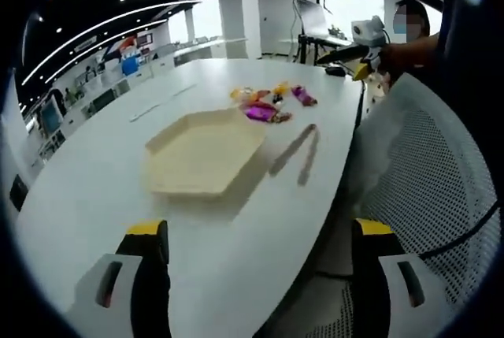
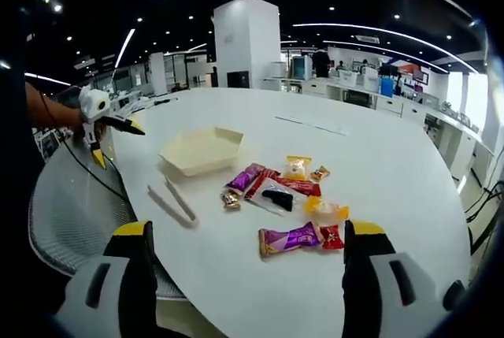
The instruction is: Place the target food into the container with the food tongs after gripping and lifting it, then release it inside without dropping or visibly crushing the food.
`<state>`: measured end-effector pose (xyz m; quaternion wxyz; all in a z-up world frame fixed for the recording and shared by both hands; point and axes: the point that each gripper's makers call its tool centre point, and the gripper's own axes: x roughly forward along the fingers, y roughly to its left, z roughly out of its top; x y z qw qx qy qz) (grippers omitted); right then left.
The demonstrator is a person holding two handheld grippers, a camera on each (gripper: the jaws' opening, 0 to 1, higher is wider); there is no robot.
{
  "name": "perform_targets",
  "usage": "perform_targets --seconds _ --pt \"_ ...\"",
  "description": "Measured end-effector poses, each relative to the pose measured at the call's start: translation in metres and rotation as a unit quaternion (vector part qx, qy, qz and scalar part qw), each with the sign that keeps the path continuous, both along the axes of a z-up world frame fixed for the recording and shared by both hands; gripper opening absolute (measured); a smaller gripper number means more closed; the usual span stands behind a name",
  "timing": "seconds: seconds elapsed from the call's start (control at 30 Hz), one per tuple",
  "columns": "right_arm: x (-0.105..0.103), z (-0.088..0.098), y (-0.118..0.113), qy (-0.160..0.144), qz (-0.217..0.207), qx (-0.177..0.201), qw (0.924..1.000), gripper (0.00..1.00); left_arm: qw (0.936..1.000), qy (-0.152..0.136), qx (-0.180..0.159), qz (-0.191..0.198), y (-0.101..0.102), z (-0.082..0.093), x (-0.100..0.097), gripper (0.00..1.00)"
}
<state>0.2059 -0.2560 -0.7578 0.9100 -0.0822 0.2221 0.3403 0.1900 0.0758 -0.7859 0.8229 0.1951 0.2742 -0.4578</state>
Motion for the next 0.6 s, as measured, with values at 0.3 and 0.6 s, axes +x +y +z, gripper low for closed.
perform_targets --seconds 0.3,0.6 --pt "-0.004 -0.006 0.003 0.0 0.014 -0.009 0.9999 0.98 0.9929 -0.007 0.023 -0.117 -0.061 -0.005 0.009 0.75" --pt "-0.003 0.004 0.005 -0.005 0.007 0.005 0.9999 0.97 0.9827 0.018 0.035 -0.181 -0.097 -0.018 0.008 0.56"
